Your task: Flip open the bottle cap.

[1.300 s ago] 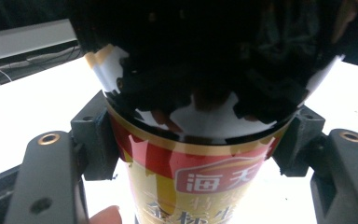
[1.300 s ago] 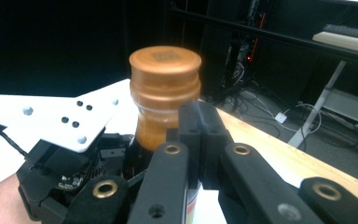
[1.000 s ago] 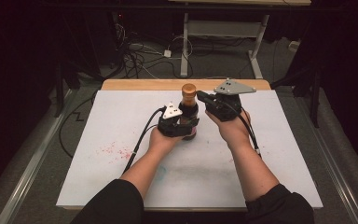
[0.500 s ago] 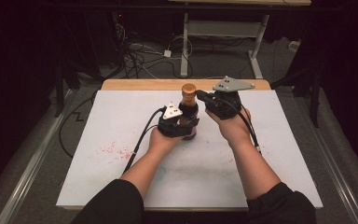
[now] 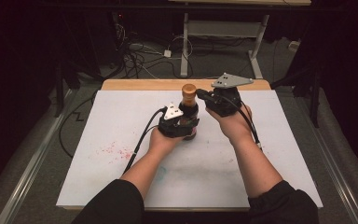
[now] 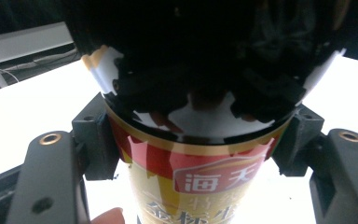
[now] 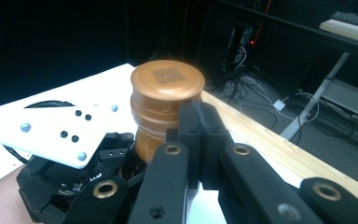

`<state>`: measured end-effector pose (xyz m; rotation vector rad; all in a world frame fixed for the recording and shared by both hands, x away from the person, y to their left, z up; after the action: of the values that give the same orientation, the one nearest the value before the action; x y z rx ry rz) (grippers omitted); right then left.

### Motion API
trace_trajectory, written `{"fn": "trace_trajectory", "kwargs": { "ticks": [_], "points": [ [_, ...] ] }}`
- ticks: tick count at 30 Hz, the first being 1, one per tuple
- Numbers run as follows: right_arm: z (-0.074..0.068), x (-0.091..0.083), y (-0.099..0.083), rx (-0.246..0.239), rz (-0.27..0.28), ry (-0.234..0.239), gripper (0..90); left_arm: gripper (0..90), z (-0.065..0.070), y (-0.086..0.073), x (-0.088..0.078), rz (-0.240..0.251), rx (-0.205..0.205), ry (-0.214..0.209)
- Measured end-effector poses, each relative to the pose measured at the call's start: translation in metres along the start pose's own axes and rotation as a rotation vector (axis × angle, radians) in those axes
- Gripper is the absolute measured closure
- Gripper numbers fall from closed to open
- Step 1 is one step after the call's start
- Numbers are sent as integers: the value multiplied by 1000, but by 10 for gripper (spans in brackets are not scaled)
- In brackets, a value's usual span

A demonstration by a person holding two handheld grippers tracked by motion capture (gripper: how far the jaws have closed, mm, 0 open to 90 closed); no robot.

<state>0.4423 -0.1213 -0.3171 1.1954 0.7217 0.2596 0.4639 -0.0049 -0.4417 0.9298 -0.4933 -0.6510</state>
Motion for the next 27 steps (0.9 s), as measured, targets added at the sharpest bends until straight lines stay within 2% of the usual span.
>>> {"fn": "trace_trajectory", "kwargs": {
  "ticks": [10, 26, 27],
  "points": [
    [-4, 0, 4, -15, -17, -9, 900, 294, 0, 0, -1, -6, 8, 15],
    [-5, 0, 5, -11, -28, -18, 900, 294, 0, 0, 0, -6, 11, 26],
    [-5, 0, 5, -11, -31, -17, 900, 294, -4, 0, -4, -76, 75, 14]
  ]
}}
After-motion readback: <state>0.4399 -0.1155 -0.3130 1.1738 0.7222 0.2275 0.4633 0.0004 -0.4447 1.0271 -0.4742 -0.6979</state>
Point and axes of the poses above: each handheld gripper's, and its own axes: x roughly forward along the jaws, y roughly out of its top, z roughly to its right, the point moved 2 cm from there along x, roughly forward along the jaws, and after that the axes turned 5 degrees about -y, right-handed, at the moved point
